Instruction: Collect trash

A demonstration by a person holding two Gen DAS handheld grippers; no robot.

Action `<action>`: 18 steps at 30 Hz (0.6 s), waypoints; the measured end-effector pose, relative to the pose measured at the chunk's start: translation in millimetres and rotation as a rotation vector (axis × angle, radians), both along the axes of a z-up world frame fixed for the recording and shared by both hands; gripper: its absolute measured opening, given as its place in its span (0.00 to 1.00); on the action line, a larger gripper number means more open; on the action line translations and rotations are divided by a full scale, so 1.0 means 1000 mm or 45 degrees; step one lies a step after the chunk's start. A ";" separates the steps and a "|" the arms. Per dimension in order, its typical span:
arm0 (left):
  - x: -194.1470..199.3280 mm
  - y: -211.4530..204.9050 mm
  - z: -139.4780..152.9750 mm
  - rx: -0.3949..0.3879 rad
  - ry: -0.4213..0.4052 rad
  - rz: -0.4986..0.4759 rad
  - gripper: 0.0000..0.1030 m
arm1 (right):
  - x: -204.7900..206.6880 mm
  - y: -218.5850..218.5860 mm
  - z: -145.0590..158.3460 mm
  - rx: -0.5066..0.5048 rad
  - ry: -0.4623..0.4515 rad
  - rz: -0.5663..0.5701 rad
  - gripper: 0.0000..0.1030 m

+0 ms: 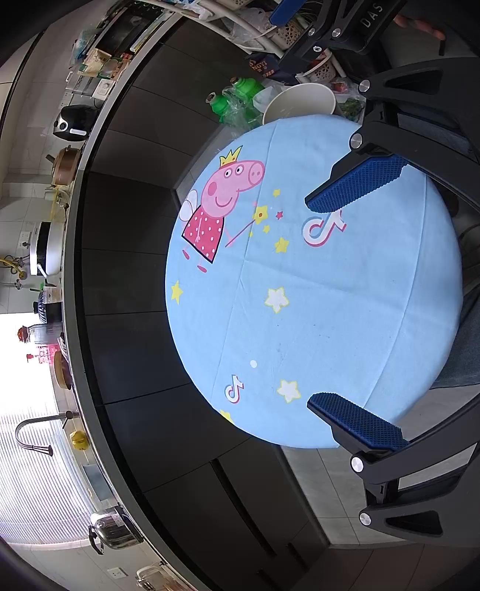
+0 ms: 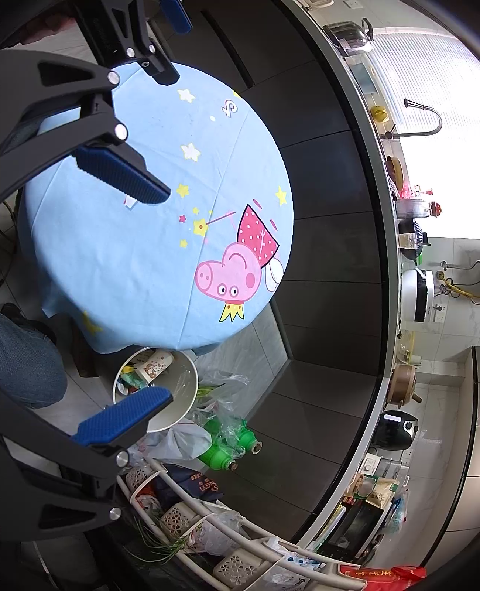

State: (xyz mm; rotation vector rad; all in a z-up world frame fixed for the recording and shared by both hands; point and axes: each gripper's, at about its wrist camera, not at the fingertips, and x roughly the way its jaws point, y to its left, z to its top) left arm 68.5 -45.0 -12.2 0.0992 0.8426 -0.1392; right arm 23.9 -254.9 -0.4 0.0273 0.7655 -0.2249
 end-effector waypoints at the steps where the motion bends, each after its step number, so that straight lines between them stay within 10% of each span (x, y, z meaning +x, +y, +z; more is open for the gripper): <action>1: 0.000 0.000 0.000 0.001 0.000 -0.001 0.92 | 0.000 0.000 0.000 0.000 0.000 0.000 0.97; 18: -0.001 -0.003 0.001 0.010 -0.005 -0.008 0.92 | -0.001 -0.003 -0.002 0.009 -0.001 -0.008 0.97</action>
